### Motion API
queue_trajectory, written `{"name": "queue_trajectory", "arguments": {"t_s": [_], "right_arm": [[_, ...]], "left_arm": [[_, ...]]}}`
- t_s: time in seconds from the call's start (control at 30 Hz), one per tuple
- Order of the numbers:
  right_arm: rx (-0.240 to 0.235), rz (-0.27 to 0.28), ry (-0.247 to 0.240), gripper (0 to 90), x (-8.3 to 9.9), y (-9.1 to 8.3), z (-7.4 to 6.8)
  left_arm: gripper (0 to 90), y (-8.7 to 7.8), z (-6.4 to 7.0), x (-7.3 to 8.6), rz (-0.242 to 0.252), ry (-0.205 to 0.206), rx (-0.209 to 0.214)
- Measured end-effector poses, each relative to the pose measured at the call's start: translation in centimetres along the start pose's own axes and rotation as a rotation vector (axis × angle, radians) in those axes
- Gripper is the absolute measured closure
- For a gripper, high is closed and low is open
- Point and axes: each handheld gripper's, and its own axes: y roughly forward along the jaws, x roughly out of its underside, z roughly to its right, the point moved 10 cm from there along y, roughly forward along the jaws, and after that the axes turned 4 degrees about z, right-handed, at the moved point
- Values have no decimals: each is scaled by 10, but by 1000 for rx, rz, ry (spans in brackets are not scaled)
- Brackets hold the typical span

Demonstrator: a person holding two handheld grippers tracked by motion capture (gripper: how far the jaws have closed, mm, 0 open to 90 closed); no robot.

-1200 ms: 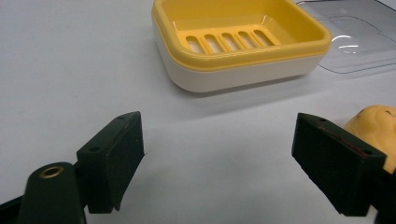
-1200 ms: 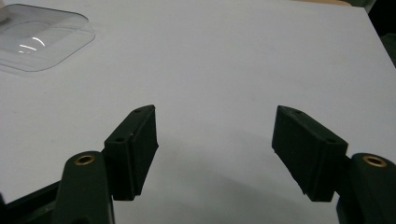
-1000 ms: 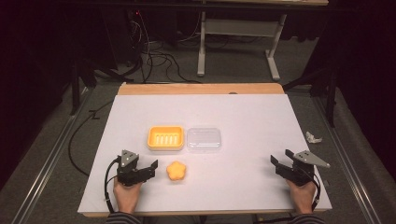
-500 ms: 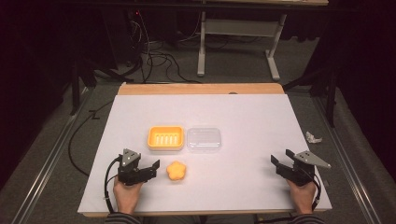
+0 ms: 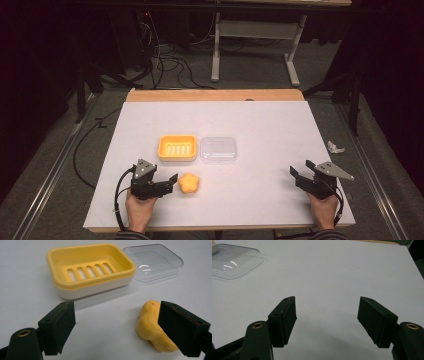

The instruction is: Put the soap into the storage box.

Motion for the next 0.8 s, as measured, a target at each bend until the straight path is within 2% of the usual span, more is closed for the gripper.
{"name": "queue_trajectory", "arguments": {"t_s": [0.17,0.23,0.4,0.67,0.8], "right_arm": [[2,2,3,318,0,0,0],[-1,0,2,318,0,0,0],[-2,4,6,318,0,0,0],[-4,10,9,317,-1,-1,1],[-5,10,9,317,-1,-1,1]], "left_arm": [[144,1,11,-1,-8,20,31],[143,0,18,-3,-15,43,47],[144,1,29,-5,-19,58,69],[126,7,43,1,-54,97,102],[120,10,48,4,-72,118,104]]}}
